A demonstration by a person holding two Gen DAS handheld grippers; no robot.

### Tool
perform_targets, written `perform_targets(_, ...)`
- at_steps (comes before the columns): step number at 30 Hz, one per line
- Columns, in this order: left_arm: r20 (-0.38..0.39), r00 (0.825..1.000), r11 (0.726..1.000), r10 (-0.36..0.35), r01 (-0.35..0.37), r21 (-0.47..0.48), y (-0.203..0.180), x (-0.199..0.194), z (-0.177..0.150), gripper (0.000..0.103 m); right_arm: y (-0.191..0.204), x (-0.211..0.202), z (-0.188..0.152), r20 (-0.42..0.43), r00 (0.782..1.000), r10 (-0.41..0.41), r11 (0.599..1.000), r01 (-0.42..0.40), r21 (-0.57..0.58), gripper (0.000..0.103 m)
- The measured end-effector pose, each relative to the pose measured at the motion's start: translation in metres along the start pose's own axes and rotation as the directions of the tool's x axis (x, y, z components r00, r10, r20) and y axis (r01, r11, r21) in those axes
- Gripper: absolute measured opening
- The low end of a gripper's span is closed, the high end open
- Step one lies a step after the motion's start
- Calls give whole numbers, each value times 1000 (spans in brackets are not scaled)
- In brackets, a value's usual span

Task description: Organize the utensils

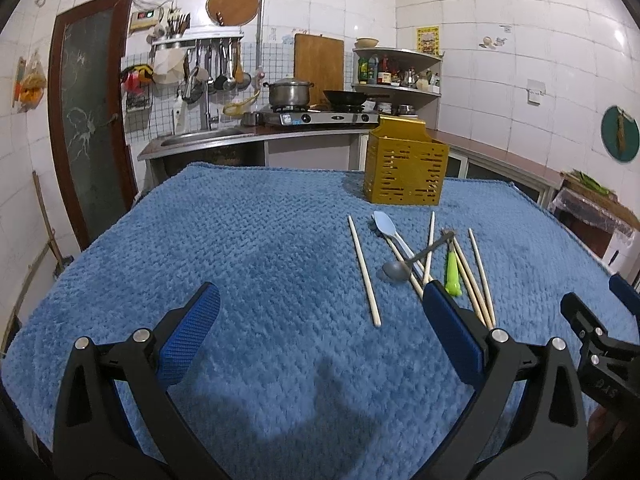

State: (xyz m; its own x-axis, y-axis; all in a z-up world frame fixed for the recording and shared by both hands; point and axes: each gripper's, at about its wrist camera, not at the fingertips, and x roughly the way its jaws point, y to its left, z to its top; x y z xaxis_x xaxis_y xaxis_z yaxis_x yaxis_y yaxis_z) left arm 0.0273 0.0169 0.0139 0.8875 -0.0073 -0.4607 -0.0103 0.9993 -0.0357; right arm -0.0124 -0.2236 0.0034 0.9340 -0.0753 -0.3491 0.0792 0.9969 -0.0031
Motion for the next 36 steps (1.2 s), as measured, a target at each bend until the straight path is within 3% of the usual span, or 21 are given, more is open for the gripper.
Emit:
perform_targets(7,-68,998,998,-17,12,-63,11,39,32,98,0,43,27,-67,998,18,1000,-18,-5,99)
perform_targets(11,-158,987,999,-22,14,-52,10,76,46,98,4,69,35,-113,994,11,999,-15,-38,99)
perform_targets(18,-248,968,999,-23,14,-40,4,136,66,98,2,130,49,-210,977,-45,996,27,-85,99)
perform_targets(24,-380,925,1000,-7,11,8,-11,207,68,98,-11,202,46,-347,933,-99,995,89,-43,99)
perform_targets(27,-400,917,1000,13,-1,30,-17,229,66,98,-14,224,41,-388,917,-97,995,99,-15,99)
perform_targets(31,-452,892,998,21,5,55,-22,252,62,97,-14,247,34,-447,889,-95,994,106,0,99)
perform_targets(34,-481,877,1000,2,12,26,-22,265,59,81,-15,256,33,-467,879,-96,993,114,11,99)
perform_targets(36,-500,866,1000,-3,8,7,-23,272,58,76,-13,260,34,-472,877,-93,994,111,10,96)
